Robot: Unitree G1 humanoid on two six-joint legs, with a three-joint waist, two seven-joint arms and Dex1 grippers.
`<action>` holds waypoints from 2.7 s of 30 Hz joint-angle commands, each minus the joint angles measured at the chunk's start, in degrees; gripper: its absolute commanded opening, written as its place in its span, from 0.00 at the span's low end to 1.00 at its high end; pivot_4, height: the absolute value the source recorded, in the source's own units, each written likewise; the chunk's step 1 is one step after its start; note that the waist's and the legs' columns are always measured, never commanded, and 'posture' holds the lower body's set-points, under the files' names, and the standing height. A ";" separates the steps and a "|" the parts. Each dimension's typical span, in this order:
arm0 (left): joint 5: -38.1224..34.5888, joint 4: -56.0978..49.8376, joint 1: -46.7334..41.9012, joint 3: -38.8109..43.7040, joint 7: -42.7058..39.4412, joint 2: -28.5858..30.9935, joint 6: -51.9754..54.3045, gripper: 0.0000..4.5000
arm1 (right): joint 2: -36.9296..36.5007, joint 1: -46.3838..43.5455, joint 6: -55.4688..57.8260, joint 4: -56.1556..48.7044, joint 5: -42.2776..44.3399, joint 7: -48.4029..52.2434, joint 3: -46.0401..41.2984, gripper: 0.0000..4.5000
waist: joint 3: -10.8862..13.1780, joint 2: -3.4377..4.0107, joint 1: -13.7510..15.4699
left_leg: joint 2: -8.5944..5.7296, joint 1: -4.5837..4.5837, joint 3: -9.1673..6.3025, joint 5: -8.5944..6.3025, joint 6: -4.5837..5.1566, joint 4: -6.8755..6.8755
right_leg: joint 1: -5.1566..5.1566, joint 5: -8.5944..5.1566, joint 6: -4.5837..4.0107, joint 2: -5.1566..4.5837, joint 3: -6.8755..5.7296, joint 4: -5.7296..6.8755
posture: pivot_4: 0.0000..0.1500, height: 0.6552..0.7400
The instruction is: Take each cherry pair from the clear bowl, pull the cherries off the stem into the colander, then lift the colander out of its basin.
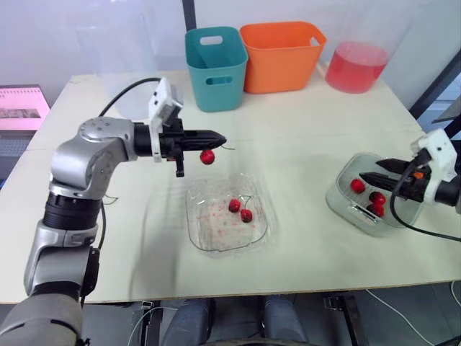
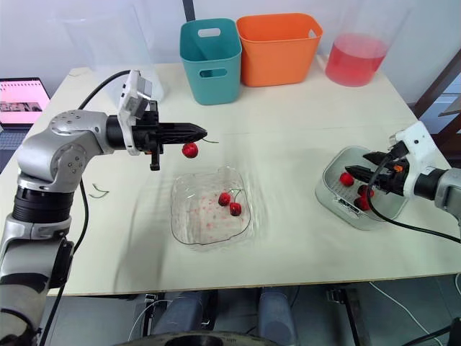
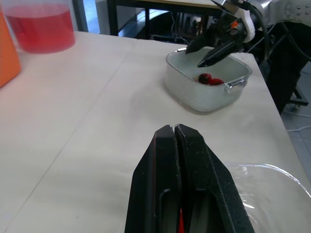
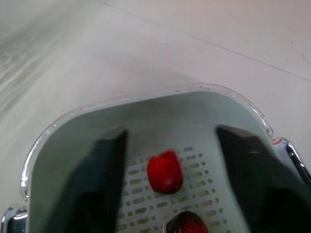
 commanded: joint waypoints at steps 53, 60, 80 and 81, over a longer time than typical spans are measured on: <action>-8.95 -1.25 -7.89 5.00 1.04 0.59 6.27 0.00 | 43.53 -36.34 20.81 -11.15 21.45 -20.10 20.92 0.16 | -0.01 0.02 -1.79 | -0.04 -0.06 -0.39 0.04 -0.06 -0.06 | -0.12 0.00 0.00 0.00 -0.12 0.18 | 1.00 1.00; -8.92 -0.68 -8.21 5.33 1.21 0.31 5.91 0.00 | 42.51 -35.27 21.09 -12.22 20.71 -19.34 21.62 0.16 | -0.01 0.02 -1.90 | -0.03 -0.06 -0.39 0.04 -0.06 -0.12 | -0.17 0.00 0.00 0.02 -0.11 0.19 | 1.00 1.00; -8.86 1.20 -10.04 7.71 4.21 -0.91 4.79 0.00 | 35.76 -27.85 17.76 -16.22 14.04 -16.07 26.61 0.16 | -0.01 0.02 -1.74 | -0.06 -0.06 -0.38 0.04 -0.06 -0.09 | -0.16 0.00 0.00 0.00 -0.10 0.17 | 1.00 1.00; -8.70 1.31 -10.01 7.65 4.20 -0.90 4.64 0.00 | 35.49 -27.73 17.74 -16.25 14.01 -16.16 26.18 0.16 | -0.01 0.01 -1.72 | -0.06 -0.07 -0.38 0.04 -0.06 -0.08 | -0.16 0.00 0.00 0.00 -0.10 0.17 | 1.00 1.00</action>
